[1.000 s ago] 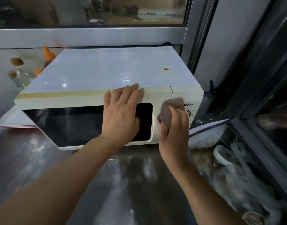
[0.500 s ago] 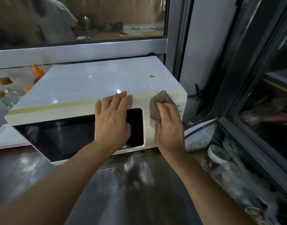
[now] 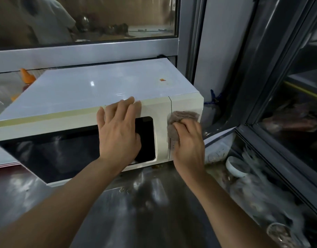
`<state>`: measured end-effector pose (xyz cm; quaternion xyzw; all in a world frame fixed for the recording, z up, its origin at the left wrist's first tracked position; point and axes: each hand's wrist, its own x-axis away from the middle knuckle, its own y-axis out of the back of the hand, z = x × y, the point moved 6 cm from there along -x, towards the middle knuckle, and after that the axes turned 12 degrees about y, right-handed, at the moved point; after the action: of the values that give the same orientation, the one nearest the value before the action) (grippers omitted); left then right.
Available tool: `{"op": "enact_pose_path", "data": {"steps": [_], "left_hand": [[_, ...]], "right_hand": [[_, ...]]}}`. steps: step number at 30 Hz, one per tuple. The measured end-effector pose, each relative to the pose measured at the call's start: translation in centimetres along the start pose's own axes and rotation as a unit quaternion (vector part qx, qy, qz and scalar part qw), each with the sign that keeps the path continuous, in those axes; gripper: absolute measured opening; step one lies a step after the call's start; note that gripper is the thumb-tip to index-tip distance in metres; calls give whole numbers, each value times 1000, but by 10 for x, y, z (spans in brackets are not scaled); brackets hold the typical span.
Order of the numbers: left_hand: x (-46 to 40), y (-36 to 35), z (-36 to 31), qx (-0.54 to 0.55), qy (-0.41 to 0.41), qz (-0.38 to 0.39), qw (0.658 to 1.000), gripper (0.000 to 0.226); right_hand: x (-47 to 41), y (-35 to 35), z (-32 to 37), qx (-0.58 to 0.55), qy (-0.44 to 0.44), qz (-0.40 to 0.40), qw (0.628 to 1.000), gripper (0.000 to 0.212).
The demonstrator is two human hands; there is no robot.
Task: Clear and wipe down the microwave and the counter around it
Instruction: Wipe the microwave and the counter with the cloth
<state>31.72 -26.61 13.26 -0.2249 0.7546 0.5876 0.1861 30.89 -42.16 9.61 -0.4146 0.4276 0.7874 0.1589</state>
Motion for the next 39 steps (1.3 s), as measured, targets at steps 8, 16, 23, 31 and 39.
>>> {"op": "enact_pose_path", "data": {"steps": [8, 16, 23, 31, 39], "left_hand": [[0, -1, 0, -1, -3, -4, 1000, 74], [1, -2, -1, 15, 5, -27, 1000, 71], [4, -4, -4, 10, 4, -14, 1000, 69], [6, -10, -8, 8, 13, -19, 1000, 80], [9, -18, -7, -3, 9, -39, 999, 88]], "right_hand": [[1, 15, -50, -3, -89, 35, 995, 29], [11, 17, -65, -39, -47, 64, 996, 37], [39, 4, -72, -77, -191, -1, 979, 40], [54, -33, -21, -41, -110, -18, 993, 47], [56, -19, -53, 42, 13, 89, 995, 45]]}}
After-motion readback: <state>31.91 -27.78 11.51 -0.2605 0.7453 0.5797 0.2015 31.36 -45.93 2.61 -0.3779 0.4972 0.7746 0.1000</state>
